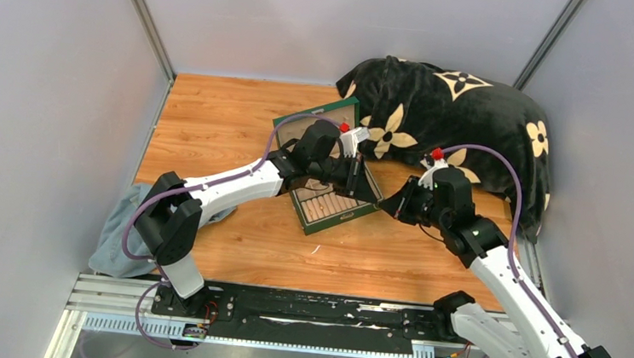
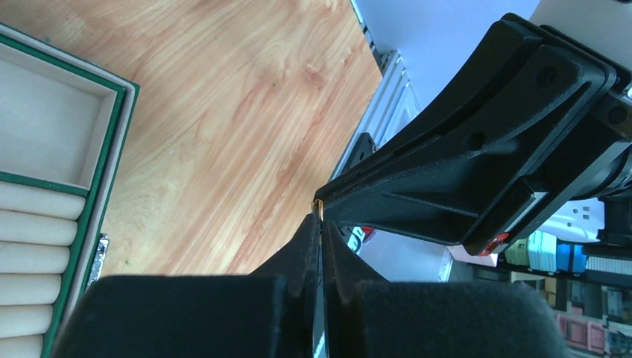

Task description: Organize the mixed jewelry

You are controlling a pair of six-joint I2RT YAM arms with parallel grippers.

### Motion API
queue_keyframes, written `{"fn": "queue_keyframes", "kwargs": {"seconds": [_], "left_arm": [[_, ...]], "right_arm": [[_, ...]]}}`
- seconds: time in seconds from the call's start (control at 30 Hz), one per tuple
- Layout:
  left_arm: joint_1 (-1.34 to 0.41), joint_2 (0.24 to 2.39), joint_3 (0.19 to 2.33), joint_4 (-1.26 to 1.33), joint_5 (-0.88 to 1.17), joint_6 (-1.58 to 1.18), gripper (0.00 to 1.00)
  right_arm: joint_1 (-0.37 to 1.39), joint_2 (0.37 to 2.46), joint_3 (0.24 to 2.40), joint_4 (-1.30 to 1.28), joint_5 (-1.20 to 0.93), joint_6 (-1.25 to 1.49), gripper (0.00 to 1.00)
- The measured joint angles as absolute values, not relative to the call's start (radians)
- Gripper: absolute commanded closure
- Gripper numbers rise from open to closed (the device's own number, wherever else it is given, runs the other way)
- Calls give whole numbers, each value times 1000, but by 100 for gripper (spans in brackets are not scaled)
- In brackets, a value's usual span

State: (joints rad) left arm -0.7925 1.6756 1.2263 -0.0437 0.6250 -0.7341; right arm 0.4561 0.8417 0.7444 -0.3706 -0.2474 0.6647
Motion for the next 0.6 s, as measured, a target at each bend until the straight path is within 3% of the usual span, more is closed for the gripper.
{"fn": "queue_keyframes", "kwargs": {"seconds": [0.03, 0.07, 0.2, 0.47, 0.53, 0.57, 0.6], "left_arm": [[-793, 1676, 1226, -39, 627, -735, 73], [-793, 1676, 1226, -38, 628, -741, 70], [-794, 1677, 1226, -38, 637, -740, 69], [-796, 1694, 1226, -39, 651, -745, 100], [-796, 1695, 1226, -39, 652, -746, 100], [-796, 1696, 1226, -39, 652, -744, 100], [-796, 1697, 1227, -39, 652, -744, 100]], "right_arm": [[456, 839, 744, -371, -245, 665, 100], [456, 836, 744, -371, -244, 666, 100], [456, 834, 744, -370, -244, 667, 100], [456, 835, 742, -368, -244, 668, 100], [456, 839, 742, -368, -243, 668, 100], [456, 840, 742, -368, -243, 668, 99], [456, 841, 742, -368, -243, 668, 87]]}}
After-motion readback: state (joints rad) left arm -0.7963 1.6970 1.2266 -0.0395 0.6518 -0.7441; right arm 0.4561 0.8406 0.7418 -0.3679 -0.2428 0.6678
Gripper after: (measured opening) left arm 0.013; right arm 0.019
